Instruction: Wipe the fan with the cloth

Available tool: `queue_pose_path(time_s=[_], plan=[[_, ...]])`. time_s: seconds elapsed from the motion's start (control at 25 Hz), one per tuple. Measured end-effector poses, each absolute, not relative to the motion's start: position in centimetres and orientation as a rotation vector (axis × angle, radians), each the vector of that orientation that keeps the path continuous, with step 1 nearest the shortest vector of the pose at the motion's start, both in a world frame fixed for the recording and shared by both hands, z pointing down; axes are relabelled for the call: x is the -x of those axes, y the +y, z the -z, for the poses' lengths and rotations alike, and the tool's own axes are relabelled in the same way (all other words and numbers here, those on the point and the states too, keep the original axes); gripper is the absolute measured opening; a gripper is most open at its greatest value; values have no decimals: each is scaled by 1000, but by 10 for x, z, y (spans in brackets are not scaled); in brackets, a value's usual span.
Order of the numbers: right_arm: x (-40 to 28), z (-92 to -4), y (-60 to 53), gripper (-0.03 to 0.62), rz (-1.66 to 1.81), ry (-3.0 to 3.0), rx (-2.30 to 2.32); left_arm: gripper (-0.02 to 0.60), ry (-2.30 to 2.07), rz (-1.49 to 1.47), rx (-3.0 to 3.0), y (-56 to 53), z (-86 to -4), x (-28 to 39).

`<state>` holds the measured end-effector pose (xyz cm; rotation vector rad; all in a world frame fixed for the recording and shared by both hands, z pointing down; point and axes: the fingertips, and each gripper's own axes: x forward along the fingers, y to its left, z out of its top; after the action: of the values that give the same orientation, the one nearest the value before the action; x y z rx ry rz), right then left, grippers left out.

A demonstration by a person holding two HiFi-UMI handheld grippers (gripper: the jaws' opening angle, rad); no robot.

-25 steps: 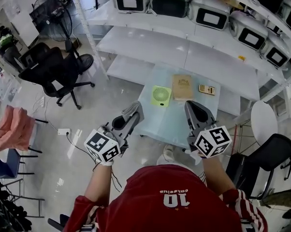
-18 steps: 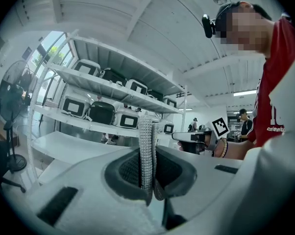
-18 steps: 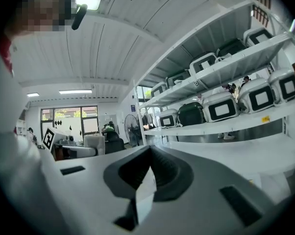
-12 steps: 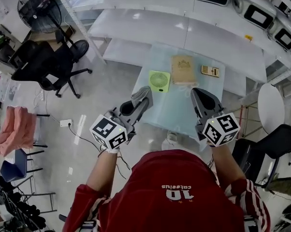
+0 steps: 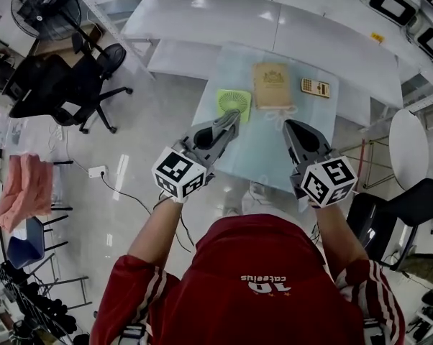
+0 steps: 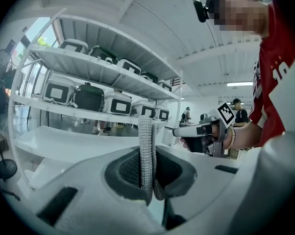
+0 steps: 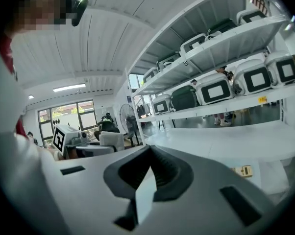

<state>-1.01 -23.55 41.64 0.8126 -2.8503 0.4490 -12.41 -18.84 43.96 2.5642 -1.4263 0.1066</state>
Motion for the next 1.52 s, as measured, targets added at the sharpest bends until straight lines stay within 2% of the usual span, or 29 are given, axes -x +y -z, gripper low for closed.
queue_pose_path(time_s=[0.84, 1.52], plan=[[18, -479, -307, 6, -561, -2766, -838, 26, -1366, -155, -2428, -291, -567, 112], [43, -537, -334, 6, -664, -2680, -799, 26, -1342, -169, -2269, -334, -658, 122]])
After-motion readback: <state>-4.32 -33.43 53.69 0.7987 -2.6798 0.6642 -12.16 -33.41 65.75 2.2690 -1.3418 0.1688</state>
